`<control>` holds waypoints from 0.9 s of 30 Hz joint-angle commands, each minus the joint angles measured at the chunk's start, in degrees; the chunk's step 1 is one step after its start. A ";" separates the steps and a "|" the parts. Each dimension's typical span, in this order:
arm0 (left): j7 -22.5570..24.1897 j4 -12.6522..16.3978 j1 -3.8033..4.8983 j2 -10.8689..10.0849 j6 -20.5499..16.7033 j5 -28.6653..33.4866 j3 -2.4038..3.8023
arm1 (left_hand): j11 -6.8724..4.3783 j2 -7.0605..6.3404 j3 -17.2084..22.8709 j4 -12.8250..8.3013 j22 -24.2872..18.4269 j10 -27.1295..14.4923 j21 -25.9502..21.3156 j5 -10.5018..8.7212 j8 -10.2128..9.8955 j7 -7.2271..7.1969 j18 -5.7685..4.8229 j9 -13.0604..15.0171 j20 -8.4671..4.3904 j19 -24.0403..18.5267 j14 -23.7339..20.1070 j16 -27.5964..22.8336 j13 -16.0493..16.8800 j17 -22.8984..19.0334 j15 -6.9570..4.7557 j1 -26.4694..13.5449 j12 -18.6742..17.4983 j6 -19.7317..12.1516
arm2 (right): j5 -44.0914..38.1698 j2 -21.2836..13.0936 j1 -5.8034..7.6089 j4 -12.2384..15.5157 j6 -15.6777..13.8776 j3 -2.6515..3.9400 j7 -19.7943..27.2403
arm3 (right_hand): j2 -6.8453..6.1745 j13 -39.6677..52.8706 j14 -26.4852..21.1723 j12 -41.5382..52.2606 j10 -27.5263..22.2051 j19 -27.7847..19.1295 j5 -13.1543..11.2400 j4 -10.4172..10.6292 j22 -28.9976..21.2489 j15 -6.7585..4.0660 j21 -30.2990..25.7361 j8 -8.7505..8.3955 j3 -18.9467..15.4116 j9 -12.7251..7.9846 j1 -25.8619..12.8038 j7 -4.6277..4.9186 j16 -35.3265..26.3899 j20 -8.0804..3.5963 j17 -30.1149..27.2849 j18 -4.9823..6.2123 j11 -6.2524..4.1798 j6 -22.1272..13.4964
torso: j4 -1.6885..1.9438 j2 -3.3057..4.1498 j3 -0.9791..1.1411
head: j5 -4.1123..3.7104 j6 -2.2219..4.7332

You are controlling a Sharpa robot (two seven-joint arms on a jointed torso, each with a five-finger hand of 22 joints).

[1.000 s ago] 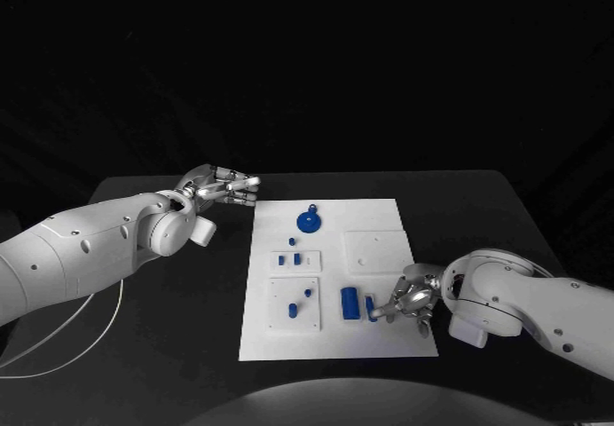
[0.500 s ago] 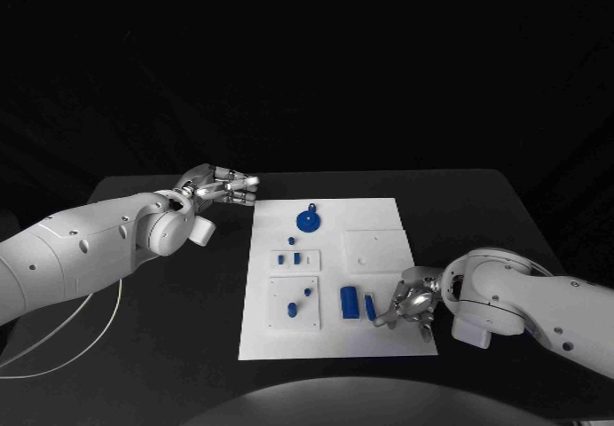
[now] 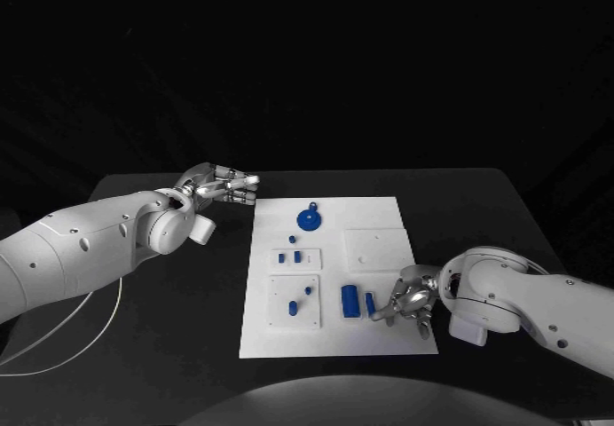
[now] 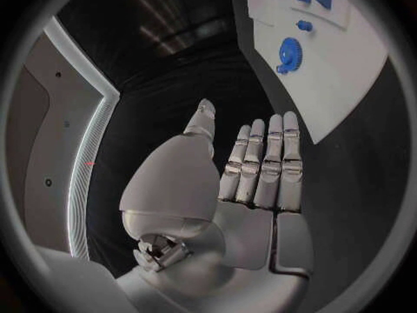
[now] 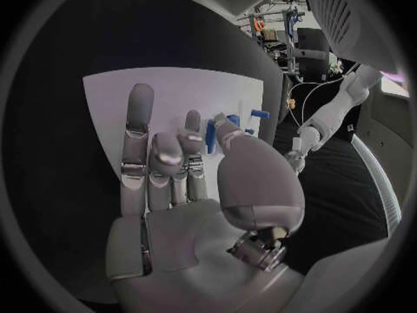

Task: Assemble the parts on the task board

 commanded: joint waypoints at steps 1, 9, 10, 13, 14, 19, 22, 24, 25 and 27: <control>0.18 0.06 -0.05 0.05 0.91 -0.19 0.03 | 0.10 0.01 0.11 0.19 -0.06 -0.03 -0.14 -0.01 -0.11 -0.01 -0.72 0.07 -0.04 -0.34 -0.49 0.10 0.01 -0.06 -0.03 -0.14 0.04 -0.33 | -0.60 0.25 -0.07 -0.33 -0.42 -0.01 -1.09 | 0.03 0.11 0.12 0.20 0.45 2.25 -0.21 -0.20 -0.04 0.05 0.24 -0.21 0.68 0.32 -0.67 -0.20 0.37 0.07 0.08 -0.16 -0.03 0.21 | 0.00 0.00 0.01 | -0.05 -0.05; 0.13 0.06 -0.05 0.08 0.97 -0.20 0.02 | 0.11 0.05 0.06 0.02 -0.07 -0.03 -0.15 0.00 -0.10 -0.02 -0.73 0.07 -0.04 -0.36 -0.51 0.10 0.00 -0.07 -0.02 -0.04 0.02 -0.31 | -1.49 1.14 -0.07 -1.50 -0.05 -0.02 -1.58 | 0.33 0.06 0.11 0.04 0.49 2.24 -0.26 -3.02 -0.12 -0.04 0.19 -0.29 5.00 -0.03 -0.30 -0.38 0.30 -0.05 0.00 -0.33 -0.15 0.04 | 0.04 0.01 0.00 | -0.14 0.06; 0.12 0.06 -0.05 0.09 0.98 -0.20 0.02 | 0.11 0.05 0.06 0.02 -0.07 -0.03 -0.15 0.00 -0.10 -0.02 -0.73 0.07 -0.04 -0.36 -0.51 0.10 0.00 -0.07 -0.02 -0.04 0.02 -0.31 | -1.61 1.27 -0.08 -1.63 -0.03 -0.02 -1.60 | 0.36 0.06 0.10 0.03 0.49 2.24 -0.25 -3.24 -0.13 -0.02 0.18 -0.27 5.09 -0.05 -0.15 -0.38 0.28 -0.03 -0.02 -0.34 -0.14 -0.01 | -0.01 -0.01 0.01 | -0.09 0.05; 0.08 0.07 -0.05 0.11 1.04 -0.23 0.02 | 0.11 0.05 0.06 0.02 -0.07 -0.03 -0.15 0.00 -0.10 -0.02 -0.73 0.07 -0.04 -0.36 -0.51 0.10 0.00 -0.07 -0.02 -0.04 0.02 -0.31 | -1.82 1.54 -0.10 -1.92 0.10 -0.02 -1.63 | 0.36 0.05 0.10 0.02 0.48 2.24 -0.25 -3.33 -0.13 -0.02 0.18 -0.26 5.12 -0.05 -0.08 -0.39 0.27 -0.03 -0.03 -0.35 -0.14 -0.02 | -0.04 -0.02 0.00 | -0.04 0.00; 0.07 0.06 -0.05 0.11 1.07 -0.24 0.02 | 0.11 0.05 0.06 0.02 -0.07 -0.03 -0.15 0.00 -0.10 -0.02 -0.73 0.07 -0.04 -0.36 -0.51 0.10 0.00 -0.07 -0.02 -0.04 0.02 -0.31 | -1.85 1.61 -0.11 -2.02 0.13 -0.03 -1.65 | 0.38 0.07 0.11 0.04 0.49 2.24 -0.24 -3.60 -0.13 -0.01 0.20 -0.26 5.20 -0.10 -0.24 -0.39 0.30 -0.02 -0.01 -0.34 -0.13 -0.02 | -0.02 -0.03 -0.01 | -0.08 0.02; -0.02 0.05 -0.05 0.14 1.18 -0.28 0.01 | 0.11 0.05 0.06 0.02 -0.07 -0.03 -0.15 0.00 -0.10 -0.02 -0.73 0.07 -0.04 -0.36 -0.51 0.10 0.00 -0.07 -0.02 -0.04 0.02 -0.31 | -1.82 2.02 -0.12 -2.63 0.19 -0.05 -1.80 | 0.56 0.09 0.11 0.09 0.46 2.25 -0.12 -4.11 -0.15 0.05 0.24 -0.24 5.76 -0.16 -0.97 -0.37 0.32 0.08 -0.07 -0.24 -0.09 -0.06 | -0.05 -0.03 -0.02 | -0.14 0.05; -0.05 0.06 -0.05 0.16 1.23 -0.30 0.01 | 0.11 0.05 0.06 0.02 -0.07 -0.03 -0.15 0.00 -0.10 -0.02 -0.73 0.07 -0.04 -0.36 -0.51 0.10 0.00 -0.07 -0.02 -0.04 0.02 -0.31 | -1.74 2.38 -0.14 -3.12 0.15 -0.13 -1.90 | 0.85 0.11 0.15 0.22 0.47 2.23 0.33 -4.43 -0.15 0.08 0.27 -0.25 6.15 -0.17 -1.01 -0.38 0.39 0.12 -0.10 -0.20 -0.09 -0.18 | -0.02 0.00 -0.01 | -0.10 0.11; -0.07 0.08 -0.05 0.15 1.26 -0.32 0.00 | 0.11 0.05 0.06 0.02 -0.07 -0.03 -0.15 0.00 -0.10 -0.02 -0.73 0.07 -0.04 -0.36 -0.51 0.10 0.00 -0.07 -0.02 -0.04 0.02 -0.31 | -1.66 2.52 -0.17 -3.30 0.14 -0.18 -1.89 | 0.98 0.08 0.12 0.23 0.44 2.23 0.56 -4.63 -0.15 0.08 0.29 -0.27 6.25 -0.18 -1.18 -0.37 0.37 0.13 -0.16 -0.18 -0.09 -0.21 | 0.01 0.01 0.01 | -0.08 0.11; -0.08 0.08 -0.05 0.14 1.26 -0.34 0.00 | 0.11 0.05 0.06 0.02 -0.07 -0.03 -0.15 0.00 -0.10 -0.02 -0.73 0.07 -0.04 -0.36 -0.51 0.10 0.00 -0.07 -0.02 -0.04 0.02 -0.31 | -1.60 2.57 -0.18 -3.37 0.14 -0.21 -1.84 | 1.04 0.05 0.11 0.23 0.43 2.22 0.77 -4.78 -0.14 0.08 0.30 -0.27 6.29 -0.18 -1.28 -0.38 0.36 0.14 -0.20 -0.18 -0.09 -0.23 | 0.01 0.01 0.02 | -0.07 0.11; -0.10 0.10 -0.05 0.10 1.27 -0.36 0.00 | 0.11 0.19 0.00 -0.13 -0.06 -0.04 -0.14 0.07 -0.11 -0.02 -0.73 0.07 -0.04 -0.35 -0.50 0.10 0.00 -0.07 -0.02 -0.01 0.03 -0.31 | -1.39 2.57 -0.20 -3.40 0.14 -0.25 -1.64 | 0.75 0.01 0.11 0.25 0.40 2.21 1.13 -4.93 -0.18 0.09 0.27 -0.26 6.24 -0.19 -1.66 -0.38 0.40 0.15 -0.24 -0.17 -0.08 -0.20 | -0.02 -0.01 0.04 | -0.04 0.15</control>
